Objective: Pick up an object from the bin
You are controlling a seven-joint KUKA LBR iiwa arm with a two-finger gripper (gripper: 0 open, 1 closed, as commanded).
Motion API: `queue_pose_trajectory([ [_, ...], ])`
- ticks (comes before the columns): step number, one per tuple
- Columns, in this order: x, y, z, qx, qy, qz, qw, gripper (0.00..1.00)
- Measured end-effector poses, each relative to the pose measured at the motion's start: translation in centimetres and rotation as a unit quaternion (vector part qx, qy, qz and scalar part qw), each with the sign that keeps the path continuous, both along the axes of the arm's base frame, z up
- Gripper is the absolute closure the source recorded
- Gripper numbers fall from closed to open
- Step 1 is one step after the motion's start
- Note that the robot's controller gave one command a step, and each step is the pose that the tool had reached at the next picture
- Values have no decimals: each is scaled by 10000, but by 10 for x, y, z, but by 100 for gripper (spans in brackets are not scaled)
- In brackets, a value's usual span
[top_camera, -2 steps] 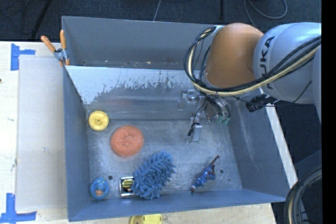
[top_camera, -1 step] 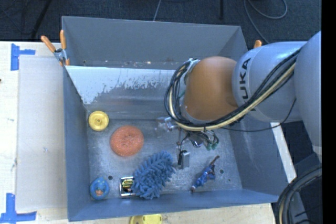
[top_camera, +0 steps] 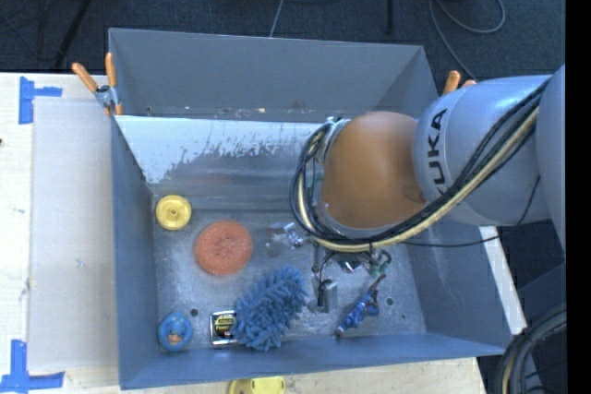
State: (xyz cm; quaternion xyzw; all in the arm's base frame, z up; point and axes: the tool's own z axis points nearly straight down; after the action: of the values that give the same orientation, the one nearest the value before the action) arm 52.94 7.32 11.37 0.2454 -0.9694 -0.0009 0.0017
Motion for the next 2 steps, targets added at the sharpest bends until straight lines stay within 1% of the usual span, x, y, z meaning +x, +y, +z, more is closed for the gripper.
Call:
queue_pose_trajectory([
  [1, -4, 18, -6, -4, -14, 427, 9991, 0],
  [2, -6, 25, -46, 0, 5, 1323, 9912, 0],
])
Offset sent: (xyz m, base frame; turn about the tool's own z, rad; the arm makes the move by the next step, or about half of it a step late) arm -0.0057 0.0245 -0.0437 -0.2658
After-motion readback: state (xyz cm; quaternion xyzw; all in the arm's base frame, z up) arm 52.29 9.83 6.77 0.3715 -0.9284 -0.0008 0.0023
